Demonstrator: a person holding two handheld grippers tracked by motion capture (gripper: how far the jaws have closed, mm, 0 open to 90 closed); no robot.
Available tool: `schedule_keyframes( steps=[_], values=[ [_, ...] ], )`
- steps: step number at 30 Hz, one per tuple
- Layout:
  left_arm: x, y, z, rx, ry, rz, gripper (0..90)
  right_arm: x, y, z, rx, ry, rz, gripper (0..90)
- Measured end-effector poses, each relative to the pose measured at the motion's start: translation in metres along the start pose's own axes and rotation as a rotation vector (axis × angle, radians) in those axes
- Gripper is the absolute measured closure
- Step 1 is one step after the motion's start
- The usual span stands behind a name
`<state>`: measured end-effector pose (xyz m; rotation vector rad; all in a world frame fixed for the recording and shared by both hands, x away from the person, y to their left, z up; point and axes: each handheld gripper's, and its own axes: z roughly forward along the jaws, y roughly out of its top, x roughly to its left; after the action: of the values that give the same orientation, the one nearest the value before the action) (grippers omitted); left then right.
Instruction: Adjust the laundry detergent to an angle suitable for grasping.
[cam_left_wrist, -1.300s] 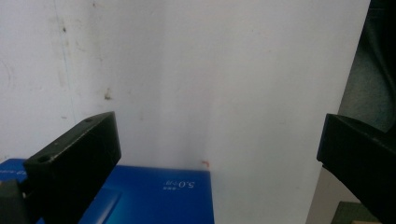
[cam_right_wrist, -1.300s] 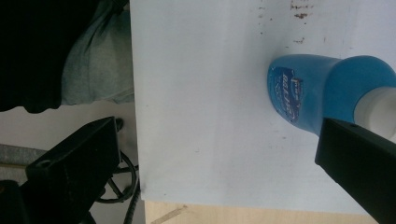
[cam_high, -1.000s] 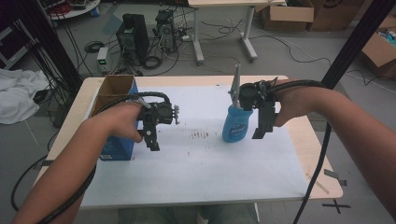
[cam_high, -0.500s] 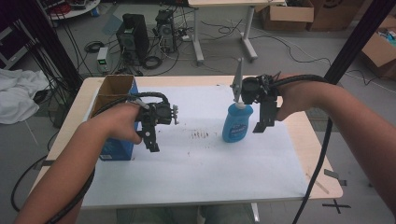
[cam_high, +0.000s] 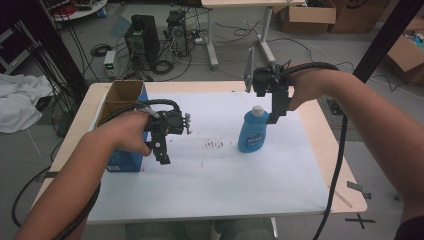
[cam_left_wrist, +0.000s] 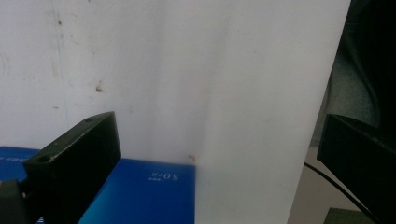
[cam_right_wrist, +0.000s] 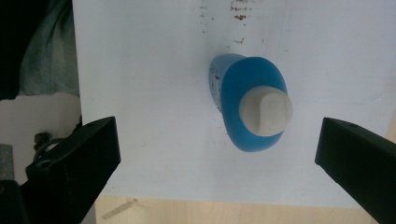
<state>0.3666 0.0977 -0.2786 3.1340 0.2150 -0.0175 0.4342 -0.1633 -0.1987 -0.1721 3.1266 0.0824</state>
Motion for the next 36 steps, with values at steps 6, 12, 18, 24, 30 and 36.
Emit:
schedule_keyframes(
  steps=[6, 12, 18, 24, 30, 36],
  values=[
    [-0.002, 0.0, 0.0, -0.004, -0.001, -0.014, 0.0, -0.012, 0.007, 0.009, 0.004, 0.013, -0.04, 0.0],
    [-0.002, 0.0, -0.001, 0.0, 0.002, -0.019, 0.0, -0.022, 0.007, 0.025, 0.048, 0.0, -0.051, 0.0],
    [-0.003, -0.001, -0.002, -0.001, 0.006, -0.016, 0.0, -0.031, 0.001, 0.036, 0.029, -0.004, -0.03, 0.0],
    [-0.004, -0.001, -0.001, 0.001, 0.003, -0.014, 0.1, -0.034, -0.003, 0.05, 0.027, 0.006, -0.026, 0.0],
    [-0.005, -0.002, 0.0, -0.002, 0.006, -0.015, 0.0, -0.034, -0.003, 0.062, 0.028, 0.01, -0.03, 0.0],
    [-0.006, -0.002, -0.001, 0.004, 0.008, -0.012, 0.0, -0.035, -0.006, 0.071, 0.022, 0.013, -0.032, 0.0]
  ],
)
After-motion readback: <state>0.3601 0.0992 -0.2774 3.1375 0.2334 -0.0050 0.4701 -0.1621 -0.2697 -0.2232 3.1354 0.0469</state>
